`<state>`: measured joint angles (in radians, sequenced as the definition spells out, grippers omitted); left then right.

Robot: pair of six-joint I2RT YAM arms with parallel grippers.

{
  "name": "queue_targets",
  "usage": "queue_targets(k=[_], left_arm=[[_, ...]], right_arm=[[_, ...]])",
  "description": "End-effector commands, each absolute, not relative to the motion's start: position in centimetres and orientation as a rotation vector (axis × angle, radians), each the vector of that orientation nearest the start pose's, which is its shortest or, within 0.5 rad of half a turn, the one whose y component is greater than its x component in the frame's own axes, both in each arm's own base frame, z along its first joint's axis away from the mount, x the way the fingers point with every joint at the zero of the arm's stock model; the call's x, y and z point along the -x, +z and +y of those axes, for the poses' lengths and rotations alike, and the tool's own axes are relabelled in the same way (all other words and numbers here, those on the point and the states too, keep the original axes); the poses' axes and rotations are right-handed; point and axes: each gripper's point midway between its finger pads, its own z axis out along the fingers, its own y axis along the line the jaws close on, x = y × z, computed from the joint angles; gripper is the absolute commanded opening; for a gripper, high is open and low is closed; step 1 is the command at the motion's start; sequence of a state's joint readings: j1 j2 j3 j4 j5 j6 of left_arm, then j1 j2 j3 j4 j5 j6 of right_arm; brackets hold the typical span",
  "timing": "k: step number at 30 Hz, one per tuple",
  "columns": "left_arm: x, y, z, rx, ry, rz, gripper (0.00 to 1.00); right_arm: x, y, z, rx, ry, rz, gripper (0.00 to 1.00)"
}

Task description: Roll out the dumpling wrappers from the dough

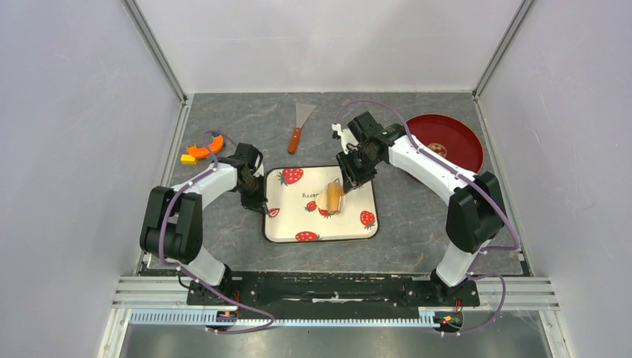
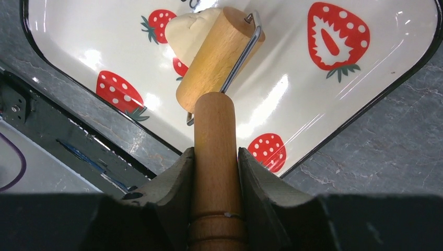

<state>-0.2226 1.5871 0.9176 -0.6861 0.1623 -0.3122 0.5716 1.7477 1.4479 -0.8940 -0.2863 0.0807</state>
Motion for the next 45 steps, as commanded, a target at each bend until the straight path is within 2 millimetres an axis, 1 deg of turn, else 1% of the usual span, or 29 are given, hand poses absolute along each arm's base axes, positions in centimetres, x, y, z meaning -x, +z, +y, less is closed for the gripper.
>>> queue_targets(k=[1,3,5,9,13,16,20,27,31,35,39,43,45], left_arm=[[-25.5,3.2,-8.9,0.013,-0.236,2.931,0.06],[-25.5,3.1,-8.9,0.010,-0.239,2.931,0.06],[-25.5,3.1,-9.0,0.012,-0.242,2.932,0.05],[-25.5,3.2,-9.0,0.010,-0.242,2.929,0.05],[-25.4,3.1,-9.0,0.010,-0.243,2.930,0.03],[-25.4,3.1,-9.0,0.012,-0.243,2.930,0.03],[-25.3,3.1,-9.1,0.007,-0.244,2.933,0.02],[-25.4,3.1,-9.2,0.005,-0.245,2.930,0.02],[-25.4,3.1,-9.2,0.003,-0.244,2.934,0.02],[-25.4,3.0,-9.2,0.003,-0.242,2.934,0.02],[-25.4,3.0,-9.2,0.004,-0.240,2.934,0.02],[-25.4,3.0,-9.2,0.002,-0.238,2.935,0.02],[-25.4,3.0,-9.2,0.002,-0.238,2.935,0.02]], right_arm=[[-27.9,10.6,21.9,0.757,0.377,2.761,0.00],[-27.9,10.5,21.4,0.760,0.341,2.770,0.00],[-28.1,11.2,21.5,0.772,0.349,2.743,0.00],[-29.4,14.6,23.0,0.771,0.431,2.626,0.00],[-30.0,18.1,24.6,0.777,0.552,2.509,0.00],[-30.3,19.5,24.9,0.755,0.604,2.481,0.00],[-30.9,20.4,25.0,0.726,0.630,2.463,0.00],[-31.7,19.3,25.9,0.701,0.659,2.520,0.00],[-32.0,17.1,25.6,0.704,0.598,2.607,0.00],[-31.6,15.0,23.9,0.721,0.477,2.703,0.00],[-30.6,13.6,22.1,0.720,0.377,2.757,0.00],[-29.4,11.7,20.9,0.751,0.333,2.798,0.00],[-29.1,11.0,20.8,0.770,0.319,2.798,0.00]])
